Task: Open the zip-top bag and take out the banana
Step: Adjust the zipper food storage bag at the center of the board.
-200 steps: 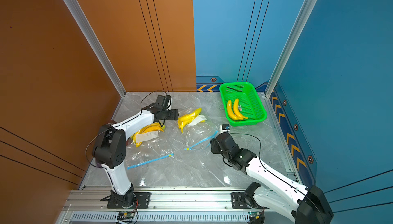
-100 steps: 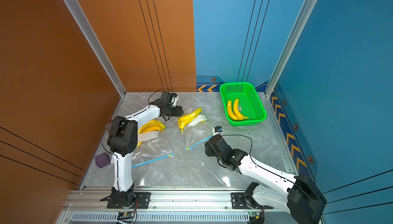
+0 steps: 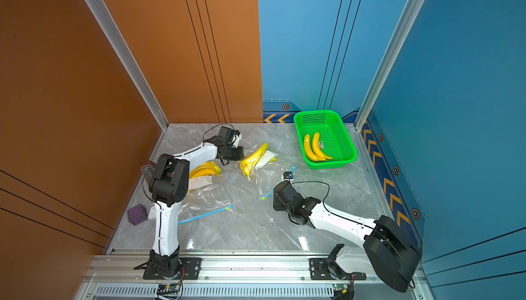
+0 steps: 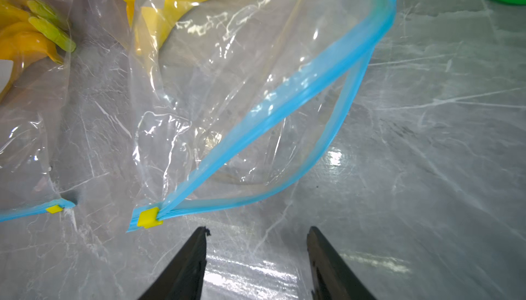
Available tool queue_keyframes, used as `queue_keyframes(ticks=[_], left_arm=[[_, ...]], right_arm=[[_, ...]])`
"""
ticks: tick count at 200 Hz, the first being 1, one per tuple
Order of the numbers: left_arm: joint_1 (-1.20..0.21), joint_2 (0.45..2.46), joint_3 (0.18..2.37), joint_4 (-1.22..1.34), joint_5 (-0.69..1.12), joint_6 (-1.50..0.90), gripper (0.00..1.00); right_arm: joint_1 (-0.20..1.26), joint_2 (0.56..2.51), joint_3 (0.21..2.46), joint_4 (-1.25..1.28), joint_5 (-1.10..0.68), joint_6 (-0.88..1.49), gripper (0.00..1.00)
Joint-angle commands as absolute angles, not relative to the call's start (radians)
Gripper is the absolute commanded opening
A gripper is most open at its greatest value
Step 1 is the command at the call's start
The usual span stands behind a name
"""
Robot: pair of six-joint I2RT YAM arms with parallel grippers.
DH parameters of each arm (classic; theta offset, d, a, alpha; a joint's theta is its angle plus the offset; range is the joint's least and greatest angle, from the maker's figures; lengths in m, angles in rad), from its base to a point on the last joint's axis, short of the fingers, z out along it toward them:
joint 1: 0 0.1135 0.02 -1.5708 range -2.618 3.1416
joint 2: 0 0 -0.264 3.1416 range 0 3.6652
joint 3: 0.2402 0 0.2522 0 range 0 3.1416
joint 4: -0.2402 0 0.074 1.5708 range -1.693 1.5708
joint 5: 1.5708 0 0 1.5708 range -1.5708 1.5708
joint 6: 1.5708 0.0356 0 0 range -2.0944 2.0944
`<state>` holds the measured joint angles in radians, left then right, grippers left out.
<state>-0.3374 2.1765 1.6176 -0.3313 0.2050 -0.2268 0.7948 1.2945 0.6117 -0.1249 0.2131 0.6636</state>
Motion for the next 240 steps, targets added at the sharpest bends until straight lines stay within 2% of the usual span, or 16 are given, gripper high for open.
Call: queue_keyframes(ticks=[1, 84, 128, 200, 240], left_arm=[[-0.357, 2.117, 1.595, -0.349, 0.166, -0.224, 0.01], [-0.483, 1.815, 1.529, -0.349, -0.047, -0.226, 0.0], [-0.539, 1.712, 1.493, -0.347, -0.067, -0.224, 0.0], [-0.522, 1.714, 1.439, -0.35, -0.076, -0.222, 0.0], [-0.475, 1.826, 1.441, -0.351, -0.054, -0.176, 0.0]], right_arm=[[0.757, 1.31, 0.632, -0.084, 0.226, 0.694, 0.58], [0.529, 1.327, 0.546, 0.097, 0.095, 0.764, 0.57], [0.494, 1.348, 0.526, 0.138, 0.086, 0.772, 0.55], [0.452, 1.504, 0.522, 0.391, -0.008, 0.77, 0.54], [0.542, 1.586, 0.645, 0.296, 0.009, 0.599, 0.56]])
